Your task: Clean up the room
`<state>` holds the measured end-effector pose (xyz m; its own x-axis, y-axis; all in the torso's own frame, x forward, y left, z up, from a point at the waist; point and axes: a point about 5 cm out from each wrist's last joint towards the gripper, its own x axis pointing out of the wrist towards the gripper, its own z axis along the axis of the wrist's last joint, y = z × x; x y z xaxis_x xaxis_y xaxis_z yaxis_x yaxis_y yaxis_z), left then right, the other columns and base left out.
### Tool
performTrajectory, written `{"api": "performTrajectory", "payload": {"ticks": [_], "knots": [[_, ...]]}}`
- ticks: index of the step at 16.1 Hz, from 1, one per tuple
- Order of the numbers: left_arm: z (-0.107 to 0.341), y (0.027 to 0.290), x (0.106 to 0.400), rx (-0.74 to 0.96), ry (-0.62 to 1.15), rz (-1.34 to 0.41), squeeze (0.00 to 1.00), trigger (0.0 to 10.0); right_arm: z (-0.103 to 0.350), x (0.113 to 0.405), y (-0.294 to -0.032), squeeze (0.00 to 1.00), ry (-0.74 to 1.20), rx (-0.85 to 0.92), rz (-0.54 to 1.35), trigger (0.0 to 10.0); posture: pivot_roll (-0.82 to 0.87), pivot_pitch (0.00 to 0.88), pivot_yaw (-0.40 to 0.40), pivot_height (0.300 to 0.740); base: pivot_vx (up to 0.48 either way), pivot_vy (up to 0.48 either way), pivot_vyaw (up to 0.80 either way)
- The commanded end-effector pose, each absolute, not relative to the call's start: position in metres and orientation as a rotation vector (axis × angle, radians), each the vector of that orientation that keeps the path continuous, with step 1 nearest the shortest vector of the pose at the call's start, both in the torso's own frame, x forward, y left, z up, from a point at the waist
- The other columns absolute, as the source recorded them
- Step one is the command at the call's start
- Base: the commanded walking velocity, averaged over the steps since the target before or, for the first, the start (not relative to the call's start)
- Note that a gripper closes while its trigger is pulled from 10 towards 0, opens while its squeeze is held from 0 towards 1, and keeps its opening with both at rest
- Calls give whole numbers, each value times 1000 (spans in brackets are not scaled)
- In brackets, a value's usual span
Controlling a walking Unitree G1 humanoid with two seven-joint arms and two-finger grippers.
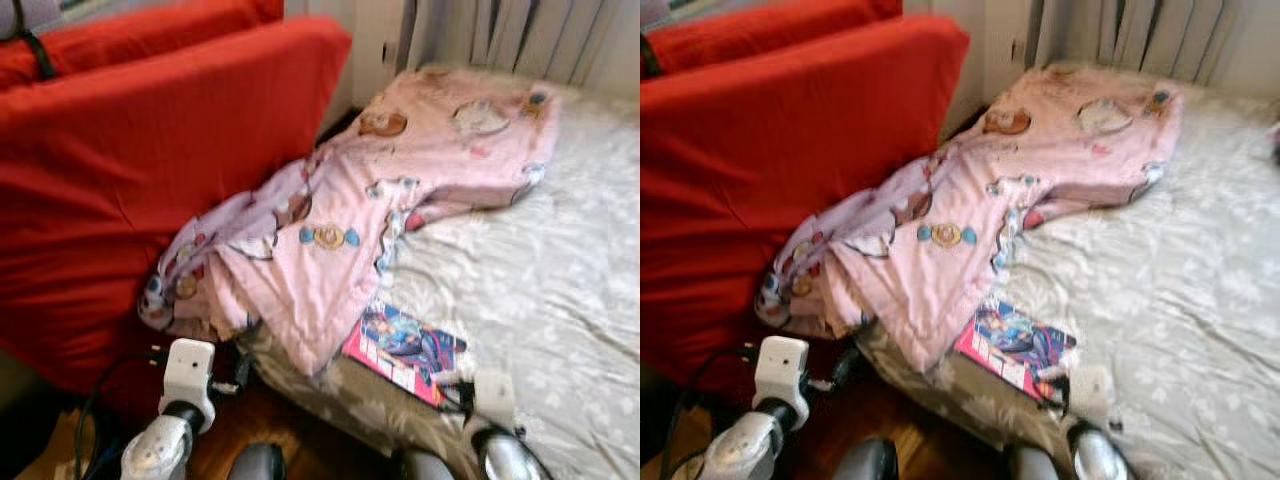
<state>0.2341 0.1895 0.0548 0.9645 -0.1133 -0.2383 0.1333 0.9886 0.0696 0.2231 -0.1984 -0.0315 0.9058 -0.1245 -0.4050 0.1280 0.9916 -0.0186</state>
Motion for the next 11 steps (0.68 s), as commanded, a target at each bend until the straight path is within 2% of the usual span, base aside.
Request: {"api": "performTrajectory", "payload": {"ticks": [1,5,8,11], "knots": [[47,194,235,82,254,-93,0,10000,-21,220,-195,0,327,47,-156,10000,31,0,11,641,0,0,0],[25,192,240,56,295,-67,0,10000,-20,219,-189,0,296,126,-151,10000,18,0,6,641,0,0,0],[4,196,241,44,363,-31,0,10000,-23,229,-192,0,355,121,-143,10000,1,0,3,676,0,0,0],[-14,205,234,4,434,32,0,10000,-41,222,-197,0,482,108,-147,10000,4,0,-3,716,0,0,0]]}}
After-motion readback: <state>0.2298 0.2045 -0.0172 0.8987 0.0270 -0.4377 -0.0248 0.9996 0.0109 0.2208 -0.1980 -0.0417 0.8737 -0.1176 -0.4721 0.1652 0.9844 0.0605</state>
